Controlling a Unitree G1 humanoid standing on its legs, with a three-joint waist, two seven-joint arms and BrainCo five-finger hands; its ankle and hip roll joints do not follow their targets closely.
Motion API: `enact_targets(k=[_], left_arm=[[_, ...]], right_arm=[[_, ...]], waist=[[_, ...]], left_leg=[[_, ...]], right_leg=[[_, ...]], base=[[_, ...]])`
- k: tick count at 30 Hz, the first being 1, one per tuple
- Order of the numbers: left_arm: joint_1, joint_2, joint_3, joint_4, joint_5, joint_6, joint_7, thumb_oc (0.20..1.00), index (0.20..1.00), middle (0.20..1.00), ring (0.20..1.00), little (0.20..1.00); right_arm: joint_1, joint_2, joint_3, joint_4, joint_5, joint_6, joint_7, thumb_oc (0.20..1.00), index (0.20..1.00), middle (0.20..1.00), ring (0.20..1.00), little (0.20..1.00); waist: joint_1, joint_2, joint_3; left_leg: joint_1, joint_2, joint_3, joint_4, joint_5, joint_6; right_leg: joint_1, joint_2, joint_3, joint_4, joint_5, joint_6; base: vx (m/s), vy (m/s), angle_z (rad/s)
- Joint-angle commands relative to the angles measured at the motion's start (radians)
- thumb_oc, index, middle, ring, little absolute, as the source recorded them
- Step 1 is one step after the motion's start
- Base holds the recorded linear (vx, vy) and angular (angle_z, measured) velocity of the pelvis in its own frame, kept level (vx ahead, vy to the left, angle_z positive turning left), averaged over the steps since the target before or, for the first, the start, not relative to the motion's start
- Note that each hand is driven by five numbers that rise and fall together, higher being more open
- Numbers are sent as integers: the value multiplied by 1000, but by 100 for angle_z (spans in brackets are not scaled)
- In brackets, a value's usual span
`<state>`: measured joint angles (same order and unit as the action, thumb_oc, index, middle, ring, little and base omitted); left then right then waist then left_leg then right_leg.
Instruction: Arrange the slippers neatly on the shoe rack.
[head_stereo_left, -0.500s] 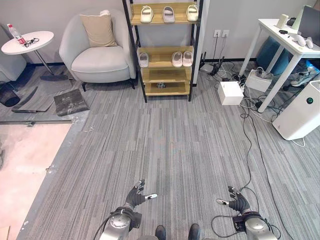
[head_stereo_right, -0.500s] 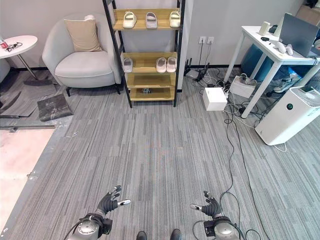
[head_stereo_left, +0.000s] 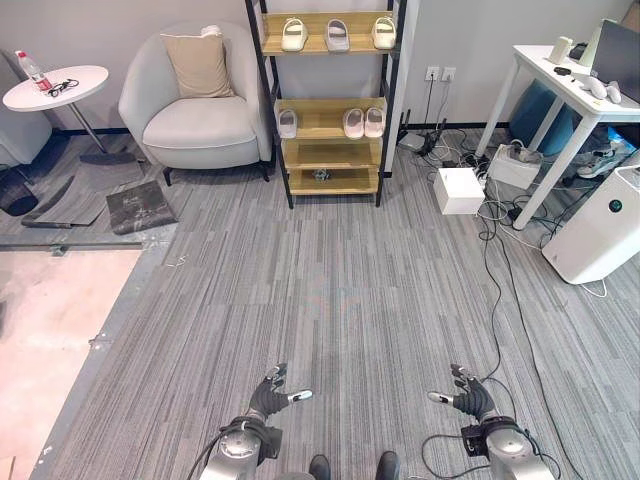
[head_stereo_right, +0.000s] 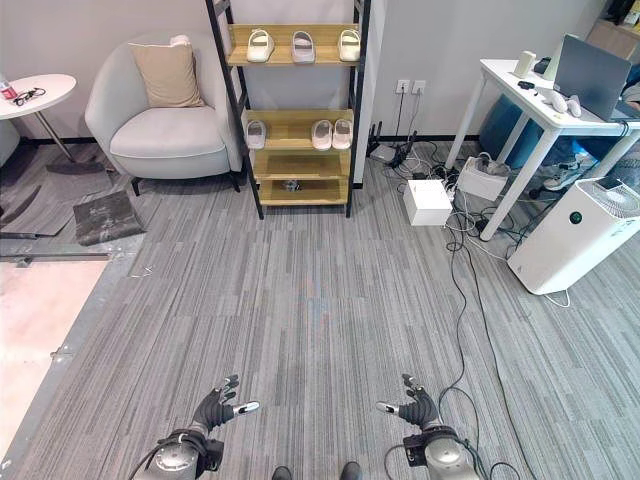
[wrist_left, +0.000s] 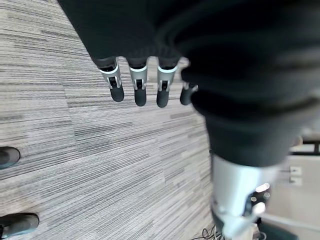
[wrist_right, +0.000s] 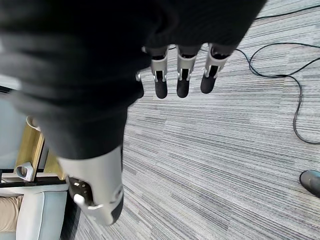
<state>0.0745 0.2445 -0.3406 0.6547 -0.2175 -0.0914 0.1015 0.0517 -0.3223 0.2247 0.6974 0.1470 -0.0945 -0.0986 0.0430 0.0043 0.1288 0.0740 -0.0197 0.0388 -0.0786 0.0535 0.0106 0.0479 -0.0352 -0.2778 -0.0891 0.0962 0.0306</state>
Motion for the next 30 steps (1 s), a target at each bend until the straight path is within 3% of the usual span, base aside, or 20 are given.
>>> enact_targets(k=[1,30], left_arm=[[-60,-13,25,41,-16,-34,17,1000,1000,1000,1000,1000],[-47,-10,39,37,-56,-27,10,1000,1000,1000,1000,1000]], right_arm=[[-26,-3,9,-51,-9,-26,-8,1000,1000,1000,1000,1000],[-32,8,37,-59,-5,-17,8,1000,1000,1000,1000,1000]], waist=[[11,-31,-13],[8,-32,5]], left_leg=[[-4,19,-65,-7,-45,-54],[0,14,-65,-9,-47,-52]], right_leg=[[74,-56,-2,2,-128,86],[83,-62,-11,2,-126,87]], base=[[0,0,0],[-1,1,0]])
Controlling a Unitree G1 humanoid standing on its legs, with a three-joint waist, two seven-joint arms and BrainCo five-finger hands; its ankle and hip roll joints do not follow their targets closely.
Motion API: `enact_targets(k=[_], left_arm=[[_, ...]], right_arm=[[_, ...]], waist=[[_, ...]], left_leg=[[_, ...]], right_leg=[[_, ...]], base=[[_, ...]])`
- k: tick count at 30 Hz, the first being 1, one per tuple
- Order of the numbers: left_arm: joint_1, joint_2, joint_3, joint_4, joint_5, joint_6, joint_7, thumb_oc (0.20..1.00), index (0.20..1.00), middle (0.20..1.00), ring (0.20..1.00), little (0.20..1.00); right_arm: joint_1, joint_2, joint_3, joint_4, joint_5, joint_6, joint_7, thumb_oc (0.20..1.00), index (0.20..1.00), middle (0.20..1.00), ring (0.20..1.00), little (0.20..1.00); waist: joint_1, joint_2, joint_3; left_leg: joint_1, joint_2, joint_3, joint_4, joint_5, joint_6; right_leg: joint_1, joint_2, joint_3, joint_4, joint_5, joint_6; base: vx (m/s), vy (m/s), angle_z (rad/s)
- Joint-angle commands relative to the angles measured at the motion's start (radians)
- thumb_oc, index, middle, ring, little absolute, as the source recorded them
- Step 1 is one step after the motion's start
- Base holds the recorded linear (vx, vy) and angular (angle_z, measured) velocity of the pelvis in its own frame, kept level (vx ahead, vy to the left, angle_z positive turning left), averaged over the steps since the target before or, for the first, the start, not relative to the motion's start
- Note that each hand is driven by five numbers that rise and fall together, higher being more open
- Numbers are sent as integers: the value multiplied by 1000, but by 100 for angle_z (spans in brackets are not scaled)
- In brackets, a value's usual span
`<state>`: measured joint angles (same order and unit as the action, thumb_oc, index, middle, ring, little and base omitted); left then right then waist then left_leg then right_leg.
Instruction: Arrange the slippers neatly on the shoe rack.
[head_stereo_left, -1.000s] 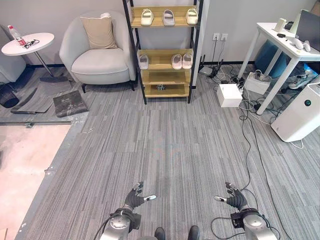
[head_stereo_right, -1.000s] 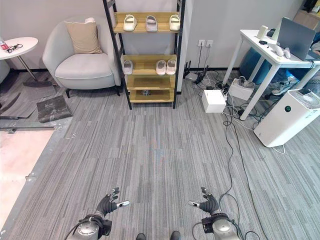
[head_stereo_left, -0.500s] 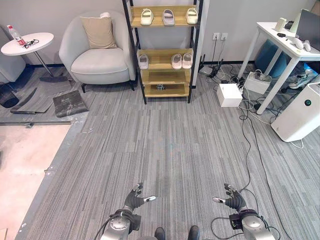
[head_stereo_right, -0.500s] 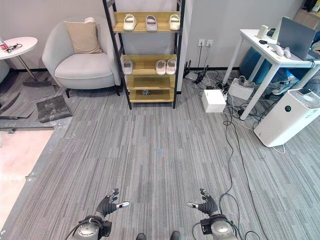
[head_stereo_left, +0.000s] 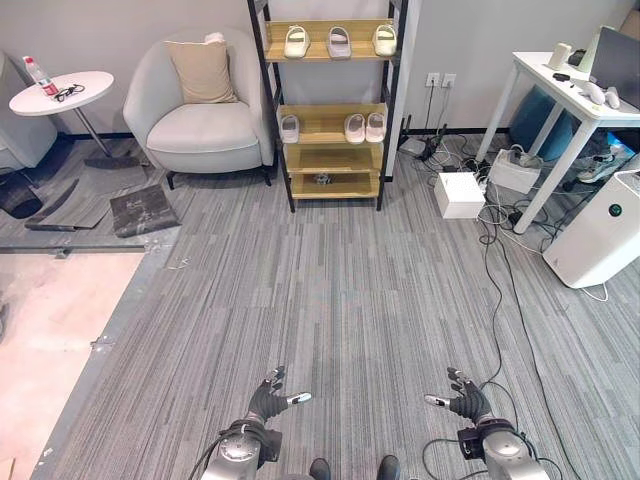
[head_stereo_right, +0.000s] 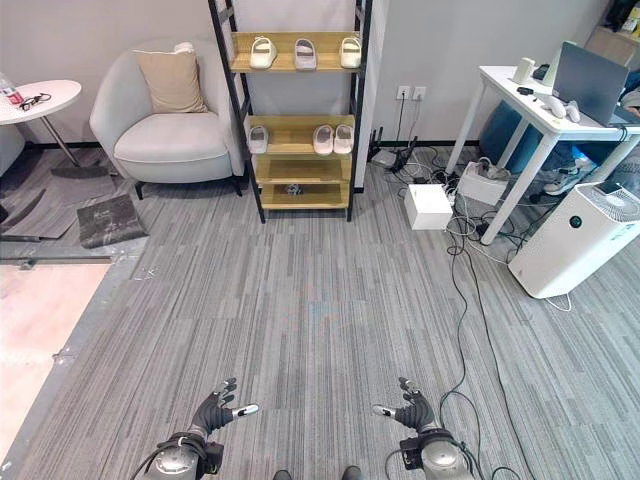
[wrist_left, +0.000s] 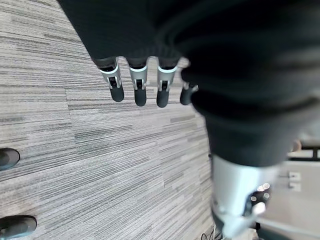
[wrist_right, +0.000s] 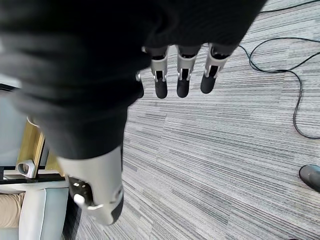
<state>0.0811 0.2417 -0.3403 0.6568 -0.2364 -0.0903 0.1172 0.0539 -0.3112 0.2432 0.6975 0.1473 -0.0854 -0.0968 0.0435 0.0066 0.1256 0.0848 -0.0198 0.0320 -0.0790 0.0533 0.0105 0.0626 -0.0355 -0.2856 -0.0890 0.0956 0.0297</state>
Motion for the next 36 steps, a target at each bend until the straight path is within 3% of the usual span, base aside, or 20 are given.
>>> enact_targets(k=[1,14,22,23,24,25,26,28,30,33,36], left_arm=[[-44,-6,40,26,-40,-27,-10,1000,1000,1000,1000,1000],[-21,1,74,46,-39,-17,-4,1000,1000,1000,1000,1000],[-19,21,94,53,-37,-23,8,1000,1000,1000,1000,1000],[-15,36,100,36,-35,-26,7,1000,1000,1000,1000,1000],[-15,36,100,36,-35,-26,7,1000,1000,1000,1000,1000],[-7,52,104,21,-26,-28,6,1000,1000,1000,1000,1000],[-7,52,104,21,-26,-28,6,1000,1000,1000,1000,1000],[9,64,112,7,-17,-28,3,1000,1000,1000,1000,1000],[13,67,116,20,-13,-27,3,1000,1000,1000,1000,1000],[11,64,117,23,-18,-28,-1,1000,1000,1000,1000,1000],[-6,56,113,42,-14,-25,-4,1000,1000,1000,1000,1000]], right_arm=[[-27,-4,16,-65,-8,-24,10,1000,1000,1000,1000,1000],[-20,-7,20,-58,-17,-10,20,1000,1000,1000,1000,1000],[-53,-11,24,-55,-21,-12,19,1000,1000,1000,1000,1000],[-55,-17,9,-69,-16,-15,18,1000,1000,1000,1000,1000],[-55,-17,9,-69,-16,-15,18,1000,1000,1000,1000,1000],[-56,-20,-4,-76,-14,-18,17,1000,1000,1000,1000,1000],[-56,-20,-4,-76,-14,-18,17,1000,1000,1000,1000,1000],[-57,-21,-8,-87,-19,-19,21,1000,1000,1000,1000,1000],[-60,-15,-15,-80,-28,-19,17,1000,1000,1000,1000,1000],[-59,-18,-22,-67,-35,-17,14,1000,1000,1000,1000,1000],[-48,-23,-33,-73,-25,-13,10,1000,1000,1000,1000,1000]], waist=[[7,-34,10],[5,-40,38],[25,-53,57],[24,-51,66],[24,-51,65],[20,-44,80],[21,-44,79],[12,-37,106],[-1,-21,134],[-9,-25,140],[-34,-34,148]], left_leg=[[-10,15,-57,-8,-48,-50],[-38,8,-46,-8,-48,-38],[-82,-12,-44,37,-71,-17],[-90,-18,-51,51,-80,-5],[-92,-18,-51,52,-80,-4],[-87,-23,-55,60,-90,12],[-89,-24,-54,61,-90,12],[-64,-34,-48,63,-100,32],[-9,-32,-43,55,-121,44],[29,-37,-47,40,-131,42],[75,-45,-67,17,-156,30]], right_leg=[[67,-61,0,2,-125,89],[30,-70,21,2,-109,96],[-2,-90,35,38,-104,110],[-35,-102,42,117,-121,117],[-37,-103,43,121,-123,117],[-88,-127,49,246,-126,133],[-92,-128,51,251,-129,133],[-158,-162,57,415,-57,158],[-230,-172,52,556,-20,158],[-271,-178,21,498,-23,151],[-282,-170,-18,284,5,144]], base=[[0,0,0],[2,5,-1],[28,73,-9],[0,82,-4],[-10,187,-1],[-13,108,0],[-6,173,-1],[31,170,-2],[149,171,0],[198,28,4],[269,-71,-3]])
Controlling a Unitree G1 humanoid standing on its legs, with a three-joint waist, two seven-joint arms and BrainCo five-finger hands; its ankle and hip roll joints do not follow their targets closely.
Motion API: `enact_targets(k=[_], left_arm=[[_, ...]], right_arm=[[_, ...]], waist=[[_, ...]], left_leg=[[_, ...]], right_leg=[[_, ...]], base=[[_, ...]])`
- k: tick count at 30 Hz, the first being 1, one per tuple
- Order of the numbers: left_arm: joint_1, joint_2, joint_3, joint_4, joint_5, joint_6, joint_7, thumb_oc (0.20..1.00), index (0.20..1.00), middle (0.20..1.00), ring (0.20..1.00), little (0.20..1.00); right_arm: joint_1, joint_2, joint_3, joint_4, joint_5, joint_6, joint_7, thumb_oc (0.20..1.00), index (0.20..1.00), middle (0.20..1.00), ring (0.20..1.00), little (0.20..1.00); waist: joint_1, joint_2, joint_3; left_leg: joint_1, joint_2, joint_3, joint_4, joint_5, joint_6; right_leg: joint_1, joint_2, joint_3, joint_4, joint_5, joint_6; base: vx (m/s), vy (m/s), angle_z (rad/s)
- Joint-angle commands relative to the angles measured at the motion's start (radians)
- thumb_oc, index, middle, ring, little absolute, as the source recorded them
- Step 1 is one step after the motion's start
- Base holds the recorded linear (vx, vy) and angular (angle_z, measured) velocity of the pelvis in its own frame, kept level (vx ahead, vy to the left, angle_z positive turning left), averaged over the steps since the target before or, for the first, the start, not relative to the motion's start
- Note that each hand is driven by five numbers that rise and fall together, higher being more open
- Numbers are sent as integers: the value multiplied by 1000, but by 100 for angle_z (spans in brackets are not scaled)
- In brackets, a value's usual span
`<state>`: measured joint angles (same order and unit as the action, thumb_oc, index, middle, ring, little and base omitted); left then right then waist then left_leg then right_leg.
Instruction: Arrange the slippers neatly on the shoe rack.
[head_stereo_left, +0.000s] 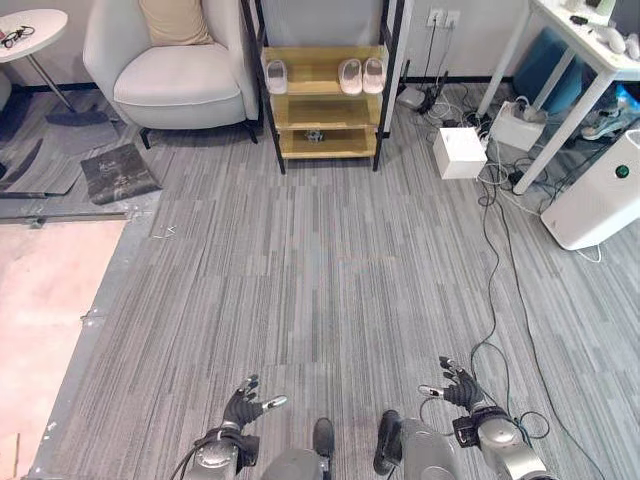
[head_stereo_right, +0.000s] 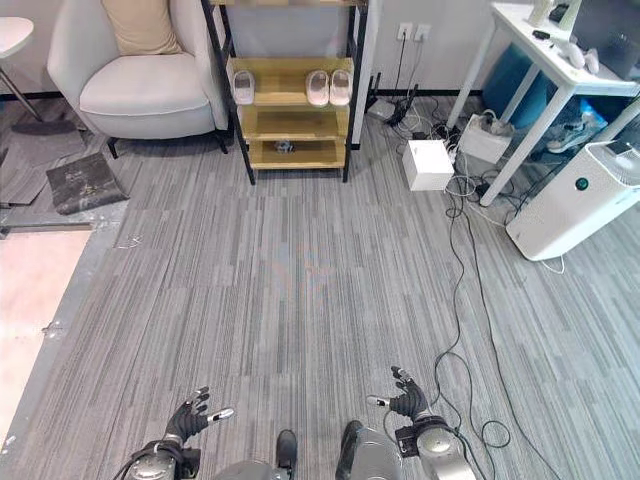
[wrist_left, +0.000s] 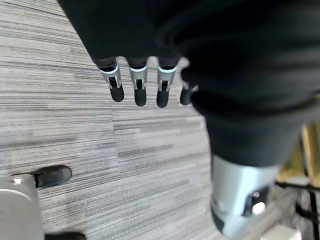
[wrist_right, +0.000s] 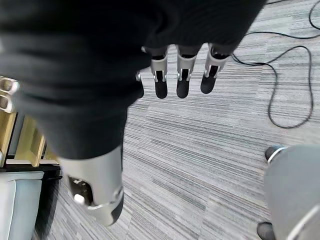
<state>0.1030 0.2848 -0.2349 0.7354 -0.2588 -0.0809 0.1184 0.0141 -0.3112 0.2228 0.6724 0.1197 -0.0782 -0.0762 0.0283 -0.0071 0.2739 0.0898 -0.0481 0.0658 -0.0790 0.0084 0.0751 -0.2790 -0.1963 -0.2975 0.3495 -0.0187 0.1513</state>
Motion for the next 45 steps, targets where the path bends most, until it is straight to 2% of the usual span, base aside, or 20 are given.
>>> enact_targets(k=[1,5,8,12,13,15,16,18,21,23,24,25,26,30,34,36,38,41,43,45], left_arm=[[-33,12,8,-31,15,-31,-8,1000,1000,1000,1000,1000],[-59,7,7,-24,35,-27,-8,1000,1000,1000,1000,1000],[-83,-19,-4,21,43,-25,-2,1000,1000,1000,1000,1000],[-91,-22,-21,40,40,-24,-2,1000,1000,1000,1000,1000],[-92,-21,-21,40,40,-24,-2,1000,1000,1000,1000,1000],[-109,-25,-29,55,16,-29,6,1000,1000,1000,1000,1000],[-114,-27,-29,60,10,-32,10,1000,1000,1000,1000,1000],[-119,-29,-29,64,6,-31,14,1000,1000,1000,1000,1000],[-119,-29,-29,66,-2,-30,20,1000,1000,1000,1000,1000],[-111,-25,-25,59,6,-28,22,1000,1000,1000,1000,1000],[-106,-27,-25,66,12,-26,23,1000,1000,1000,1000,1000],[-103,-32,-25,81,21,-23,26,1000,1000,1000,1000,1000],[-102,-33,-20,91,30,-13,25,1000,1000,1000,1000,1000],[-85,-28,-4,91,19,-11,21,1000,1000,1000,1000,1000],[-76,-33,9,114,-10,-14,26,1000,1000,1000,1000,1000],[-80,-28,9,109,-9,-16,29,1000,1000,1000,1000,1000],[-90,-26,-2,99,-12,-20,32,1000,1000,1000,1000,1000],[-97,-24,-11,86,-12,-21,34,1000,1000,1000,1000,1000],[-99,-23,-14,76,-16,-24,36,1000,1000,1000,1000,1000],[-117,-21,-28,62,-9,-22,29,1000,1000,1000,1000,1000]], right_arm=[[-5,-22,-14,-47,1,-18,-13,1000,1000,1000,1000,1000],[13,-19,-25,-46,-6,-15,-19,1000,1000,1000,1000,1000],[26,-21,-30,-28,16,-22,-19,1000,1000,1000,1000,1000],[25,-36,-17,-30,48,-28,-7,1000,1000,1000,1000,1000],[25,-35,-17,-30,48,-28,-7,1000,1000,1000,1000,1000],[13,-48,-8,-44,65,-36,-7,1000,1000,1000,1000,1000],[7,-49,-4,-41,70,-37,-8,1000,1000,1000,1000,1000],[2,-50,-1,-41,70,-35,-9,1000,1000,1000,1000,1000],[-7,-45,6,-38,78,-30,-11,1000,1000,1000,1000,1000],[-10,-40,11,-43,78,-32,-13,1000,1000,1000,1000,1000],[-11,-36,15,-41,75,-32,-14,1000,1000,1000,1000,1000],[-9,-32,24,-39,70,-36,-16,1000,1000,1000,1000,1000],[-11,-33,34,-43,60,-33,-14,1000,1000,1000,1000,1000],[-22,-26,47,-43,44,-24,-7,1000,1000,1000,1000,1000],[-34,6,58,-39,39,-22,-4,1000,1000,1000,1000,1000],[-41,19,64,-42,33,-22,4,1000,1000,1000,1000,1000],[-53,23,67,-54,19,-17,9,1000,1000,1000,1000,1000],[-44,27,57,-49,20,-16,7,1000,1000,1000,1000,1000],[-38,25,52,-46,22,-16,5,1000,1000,1000,1000,1000],[-25,11,33,-43,35,-13,2,1000,1000,1000,1000,1000]], waist=[[-25,-24,-2],[-46,-28,-20],[-55,-23,-75],[-52,-7,-88],[-54,-10,-90],[-22,-37,-54],[-9,-47,-44],[3,-52,-36],[30,-75,-25],[47,-82,-31],[52,-77,-38],[56,-59,-46],[66,-47,-55],[80,-47,-69],[81,-71,-105],[83,-74,-108],[61,-59,-87],[44,-43,-74],[32,-33,-65],[-5,-25,-44]], left_leg=[[81,-15,-105,16,-119,-42],[119,2,-124,22,-154,-69],[148,30,-139,75,-163,-92],[103,57,-137,284,-58,-158],[98,53,-139,284,-54,-158],[-27,31,-146,552,51,-214],[-48,20,-147,604,59,-215],[-71,20,-141,624,49,-207],[-201,19,-92,575,-13,-162],[-257,20,-62,408,-59,-130],[-266,18,-64,335,-49,-123],[-288,42,-64,180,52,-130],[-308,48,-59,75,113,-137],[-292,36,-67,36,134,-132],[-259,6,-45,56,107,-96],[-236,-8,-33,74,67,-65],[-171,-21,-26,76,24,-31],[-119,-20,-41,65,-1,-18],[-88,-19,-55,53,-12,-17],[-22,-28,-107,39,-39,-28]], right_leg=[[59,-4,-12,-222,139,28],[59,11,-3,-343,183,41],[105,57,-13,-354,161,3],[183,126,-21,-364,103,-49],[180,121,-22,-364,104,-48],[255,124,-17,-383,70,-82],[273,121,-16,-385,61,-88],[287,124,-12,-389,51,-92],[332,117,4,-402,24,-92],[354,123,19,-419,5,-82],[366,133,25,-420,-6,-80],[388,155,33,-433,-23,-78],[417,177,43,-436,-45,-79],[448,191,74,-424,-70,-79],[453,150,82,-336,-100,-45],[396,108,81,-174,-63,-8],[298,48,73,62,68,35],[243,28,60,140,109,30],[211,24,54,133,97,20],[131,34,60,-67,88,0]], base=[[277,-107,2],[340,-116,16],[471,-143,49],[290,-124,7],[185,-97,-7],[229,-158,-23],[250,-151,-23],[158,-59,-24],[243,-40,-8],[308,26,5],[364,73,-14],[457,103,-6],[364,79,-11],[341,115,-37],[281,149,-32],[259,215,-41],[251,246,-31],[231,132,24],[262,67,26],[456,-47,23]])
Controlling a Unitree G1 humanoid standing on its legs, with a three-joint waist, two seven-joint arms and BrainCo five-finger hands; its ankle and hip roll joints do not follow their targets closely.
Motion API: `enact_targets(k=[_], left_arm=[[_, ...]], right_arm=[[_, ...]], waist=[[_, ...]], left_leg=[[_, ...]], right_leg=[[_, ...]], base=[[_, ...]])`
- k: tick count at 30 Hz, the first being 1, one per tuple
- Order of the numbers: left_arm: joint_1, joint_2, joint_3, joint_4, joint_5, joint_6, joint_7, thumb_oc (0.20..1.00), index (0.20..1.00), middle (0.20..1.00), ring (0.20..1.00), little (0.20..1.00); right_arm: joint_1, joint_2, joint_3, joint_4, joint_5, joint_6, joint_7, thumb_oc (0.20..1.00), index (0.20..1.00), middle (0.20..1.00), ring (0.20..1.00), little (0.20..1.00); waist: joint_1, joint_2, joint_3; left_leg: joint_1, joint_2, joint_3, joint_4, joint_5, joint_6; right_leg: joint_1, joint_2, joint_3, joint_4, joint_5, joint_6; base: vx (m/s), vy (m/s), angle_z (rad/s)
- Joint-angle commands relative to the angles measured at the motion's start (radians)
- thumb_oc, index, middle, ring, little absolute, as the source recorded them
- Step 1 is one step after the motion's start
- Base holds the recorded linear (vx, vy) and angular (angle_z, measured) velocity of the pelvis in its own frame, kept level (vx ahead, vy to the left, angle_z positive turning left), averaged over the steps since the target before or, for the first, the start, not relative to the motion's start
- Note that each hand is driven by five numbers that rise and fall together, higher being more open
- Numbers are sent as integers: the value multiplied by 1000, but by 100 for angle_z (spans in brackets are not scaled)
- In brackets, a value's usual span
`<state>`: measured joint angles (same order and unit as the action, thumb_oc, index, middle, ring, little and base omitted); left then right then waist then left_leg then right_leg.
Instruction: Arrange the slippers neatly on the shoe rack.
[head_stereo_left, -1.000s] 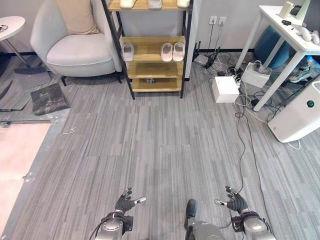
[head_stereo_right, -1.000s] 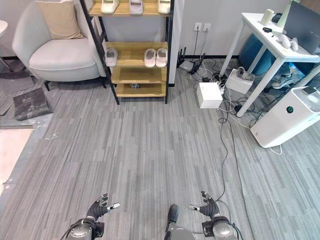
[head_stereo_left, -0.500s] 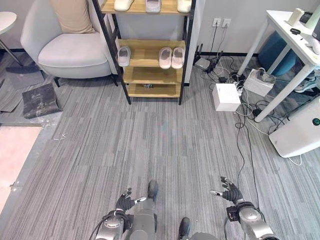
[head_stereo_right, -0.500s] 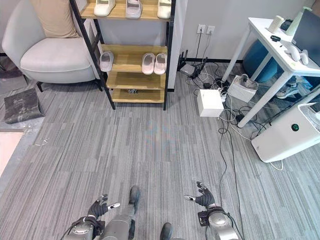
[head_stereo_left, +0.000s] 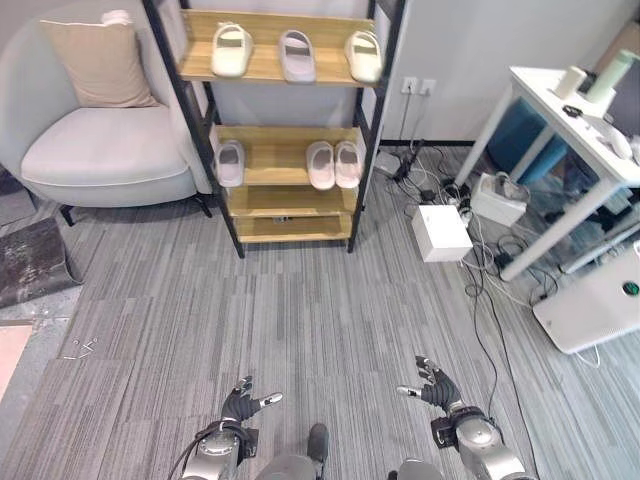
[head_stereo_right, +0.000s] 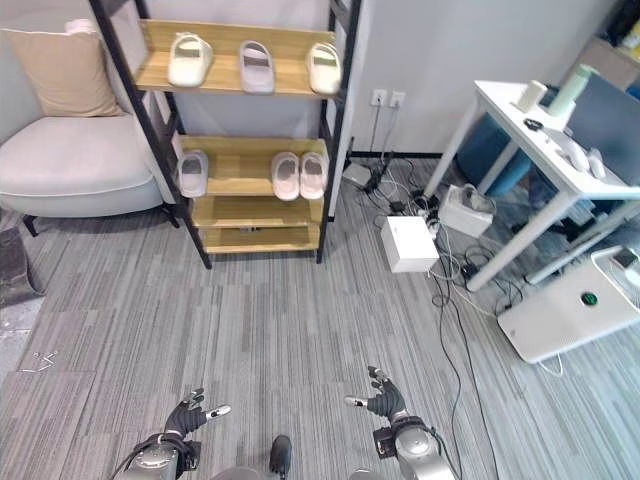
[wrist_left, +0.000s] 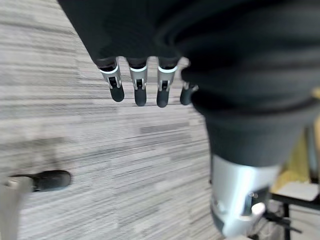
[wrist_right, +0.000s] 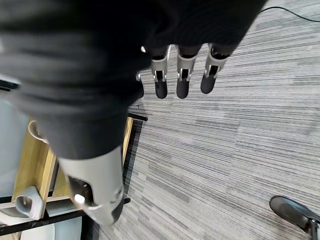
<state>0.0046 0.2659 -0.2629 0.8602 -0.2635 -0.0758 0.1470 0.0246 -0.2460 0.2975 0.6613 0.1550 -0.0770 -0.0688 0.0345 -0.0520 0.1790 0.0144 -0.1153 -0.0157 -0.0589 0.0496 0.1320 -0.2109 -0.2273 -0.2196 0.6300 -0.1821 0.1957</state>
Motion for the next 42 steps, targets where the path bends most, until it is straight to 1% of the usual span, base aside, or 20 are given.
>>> enact_targets(k=[1,2,3,6,12,15,17,20,22,24,25,26,27,28,29,30,33,37,40,42], left_arm=[[-23,0,-2,-63,2,-24,-1,1000,1000,1000,1000,1000],[-23,-1,-1,-63,2,-24,-1,1000,1000,1000,1000,1000],[-34,3,3,-62,15,-23,-3,1000,1000,1000,1000,1000],[-48,10,13,-52,34,-24,-2,1000,1000,1000,1000,1000],[-46,-7,20,-5,37,-21,-2,1000,1000,1000,1000,1000],[-47,-16,18,14,22,-22,-3,1000,1000,1000,1000,1000],[-56,-22,11,20,-3,-31,2,1000,1000,1000,1000,1000],[-64,-18,12,18,-13,-29,7,1000,1000,1000,1000,1000],[-70,-17,7,19,-12,-28,6,1000,1000,1000,1000,1000],[-63,-8,5,-6,-3,-27,8,1000,1000,1000,1000,1000],[-62,-8,5,-7,-3,-27,8,1000,1000,1000,1000,1000],[-54,-6,5,-12,7,-24,11,1000,1000,1000,1000,1000],[-53,-7,5,-12,7,-24,11,1000,1000,1000,1000,1000],[-56,-5,6,-6,18,-17,13,1000,1000,1000,1000,1000],[-56,-5,6,-6,19,-17,13,1000,1000,1000,1000,1000],[-61,-2,9,-4,21,-13,12,1000,1000,1000,1000,1000],[-62,1,13,1,23,-11,12,1000,1000,1000,1000,1000],[-51,5,11,3,19,-14,14,1000,1000,1000,1000,1000],[-55,10,9,25,17,-15,11,1000,1000,1000,1000,1000],[-61,15,-2,20,21,-16,11,1000,1000,1000,1000,1000]], right_arm=[[-34,-57,-43,-38,1,-12,-6,1000,1000,1000,1000,1000],[-33,-58,-43,-39,1,-12,-6,1000,1000,1000,1000,1000],[-30,-59,-47,-45,-1,-11,-11,1000,1000,1000,1000,1000],[-32,-56,-48,-50,-9,-5,-14,1000,1000,1000,1000,1000],[-23,-59,-46,-41,-5,-9,-9,1000,1000,1000,1000,1000],[-18,-67,-46,-32,15,-17,-6,1000,1000,1000,1000,1000],[-30,-90,-34,-33,37,-31,-2,1000,1000,1000,1000,1000],[-37,-98,-34,-32,43,-28,-6,1000,1000,1000,1000,1000],[-38,-101,-35,-27,47,-29,-10,1000,1000,1000,1000,1000],[-40,-98,-37,-20,49,-29,-11,1000,1000,1000,1000,1000],[-40,-98,-37,-20,49,-29,-11,1000,1000,1000,1000,1000],[-37,-92,-33,-16,46,-31,-11,1000,1000,1000,1000,1000],[-36,-92,-33,-15,46,-31,-11,1000,1000,1000,1000,1000],[-38,-90,-25,-9,40,-31,-14,1000,1000,1000,1000,1000],[-38,-89,-25,-9,40,-32,-14,1000,1000,1000,1000,1000],[-39,-91,-26,-7,38,-32,-17,1000,1000,1000,1000,1000],[-42,-89,-27,-11,36,-29,-18,1000,1000,1000,1000,1000],[-36,-75,-27,-6,23,-26,-17,1000,1000,1000,1000,1000],[-49,-55,-28,-1,30,-23,-17,1000,1000,1000,1000,1000],[-56,-41,-24,-1,26,-21,-12,1000,1000,1000,1000,1000]], waist=[[-21,16,53],[-22,19,57],[-32,12,61],[-44,6,60],[-54,-4,18],[-54,3,5],[-23,-12,31],[-4,-27,48],[10,-42,60],[31,-51,60],[32,-51,60],[39,-37,55],[39,-38,55],[51,-22,56],[51,-23,57],[50,-17,61],[55,-16,59],[62,-22,26],[62,-36,16],[54,-38,14]], left_leg=[[68,38,-36,16,-90,-91],[74,41,-38,15,-92,-92],[101,44,-51,9,-110,-103],[141,52,-63,10,-150,-119],[206,80,-87,71,-206,-148],[189,96,-94,177,-176,-178],[63,79,-84,459,-66,-244],[-6,101,-42,529,-36,-247],[-70,129,9,501,-64,-226],[-118,139,45,332,-132,-195],[-114,139,46,327,-131,-195],[-152,180,46,183,-38,-205],[-147,180,47,176,-35,-206],[-191,212,34,65,63,-220],[-186,211,34,60,66,-221],[-203,230,56,-5,109,-239],[-211,242,67,-10,128,-246],[-182,217,54,-7,112,-227],[-177,178,57,41,61,-190],[-155,144,62,69,11,-150]], right_leg=[[52,68,-7,-421,263,-42],[61,71,-10,-426,264,-43],[32,60,-13,-555,306,-28],[13,64,-43,-666,343,-9],[64,94,-49,-666,335,-37],[99,121,-68,-659,306,-65],[181,135,-81,-674,254,-107],[217,140,-92,-687,229,-124],[245,136,-99,-701,208,-125],[270,133,-103,-708,180,-111],[271,132,-102,-708,179,-111],[293,149,-101,-713,157,-108],[294,149,-101,-713,156,-108],[320,168,-97,-717,134,-111],[322,167,-96,-717,133,-111],[339,173,-95,-717,118,-112],[352,174,-96,-715,114,-108],[377,148,-85,-686,94,-88],[362,100,-53,-602,93,-68],[283,53,-22,-421,139,-39]], base=[[329,-83,42],[337,-109,43],[241,-75,52],[357,-95,40],[390,-103,34],[310,-114,35],[327,-161,19],[191,-124,-25],[154,-56,11],[272,-6,0],[314,85,-1],[165,57,-6],[327,122,-12],[170,59,-15],[321,151,-4],[155,87,12],[232,167,15],[258,217,-10],[191,240,9],[208,374,-6]])
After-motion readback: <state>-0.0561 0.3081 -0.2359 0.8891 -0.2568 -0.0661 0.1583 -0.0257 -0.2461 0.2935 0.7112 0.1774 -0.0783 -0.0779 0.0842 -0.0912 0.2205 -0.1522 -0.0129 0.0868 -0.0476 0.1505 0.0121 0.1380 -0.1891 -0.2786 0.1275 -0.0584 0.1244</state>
